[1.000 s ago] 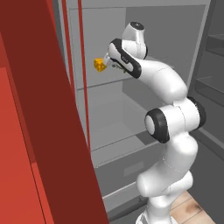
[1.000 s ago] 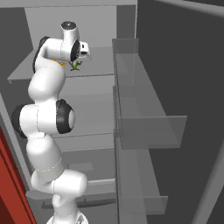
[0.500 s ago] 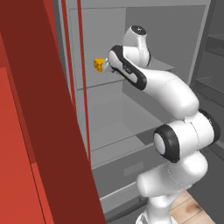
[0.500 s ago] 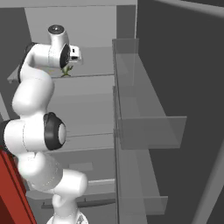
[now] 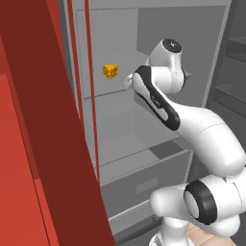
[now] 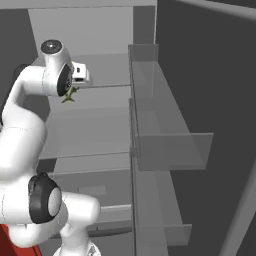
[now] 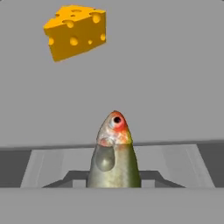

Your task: Take the cheese, fish, and potato from the fridge and place them on the plate on the dining counter to create an appetizer plate.

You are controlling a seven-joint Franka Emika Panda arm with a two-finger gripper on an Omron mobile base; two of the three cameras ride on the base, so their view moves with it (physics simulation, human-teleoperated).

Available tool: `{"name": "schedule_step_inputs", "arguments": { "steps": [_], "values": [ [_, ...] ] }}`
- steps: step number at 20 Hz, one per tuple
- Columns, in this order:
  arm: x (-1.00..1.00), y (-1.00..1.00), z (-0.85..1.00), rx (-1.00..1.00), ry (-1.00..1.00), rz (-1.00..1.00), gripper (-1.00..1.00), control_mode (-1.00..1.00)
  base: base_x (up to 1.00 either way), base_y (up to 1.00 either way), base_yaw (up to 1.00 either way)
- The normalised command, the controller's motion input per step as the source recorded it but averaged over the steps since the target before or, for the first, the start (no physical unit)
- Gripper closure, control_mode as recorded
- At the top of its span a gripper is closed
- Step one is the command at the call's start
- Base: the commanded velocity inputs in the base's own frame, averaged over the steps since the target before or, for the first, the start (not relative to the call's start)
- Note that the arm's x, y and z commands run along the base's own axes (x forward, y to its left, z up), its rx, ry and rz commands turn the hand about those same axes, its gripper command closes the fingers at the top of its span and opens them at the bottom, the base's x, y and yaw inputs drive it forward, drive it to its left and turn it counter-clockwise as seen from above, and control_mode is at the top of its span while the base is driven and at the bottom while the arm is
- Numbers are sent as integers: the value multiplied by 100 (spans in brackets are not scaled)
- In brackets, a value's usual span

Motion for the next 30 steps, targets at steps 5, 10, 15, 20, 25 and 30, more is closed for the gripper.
{"name": "schedule_step_inputs", "arguments": {
  "steps": [5, 10, 15, 20, 25, 30],
  "values": [
    [-80, -33, 0, 1, 0, -10, 100, 100, -20, -9, -2],
    [0, 0, 0, 0, 0, 0, 100, 100, -100, -40, -11],
    [0, 0, 0, 0, 0, 0, 100, 100, -100, -47, -6],
    [0, 0, 0, 0, 0, 0, 100, 100, -100, -65, -1],
    [0, 0, 0, 0, 0, 0, 100, 100, -96, -97, -4],
    [0, 0, 0, 0, 0, 0, 100, 100, -61, -100, -8]
  ]
}}
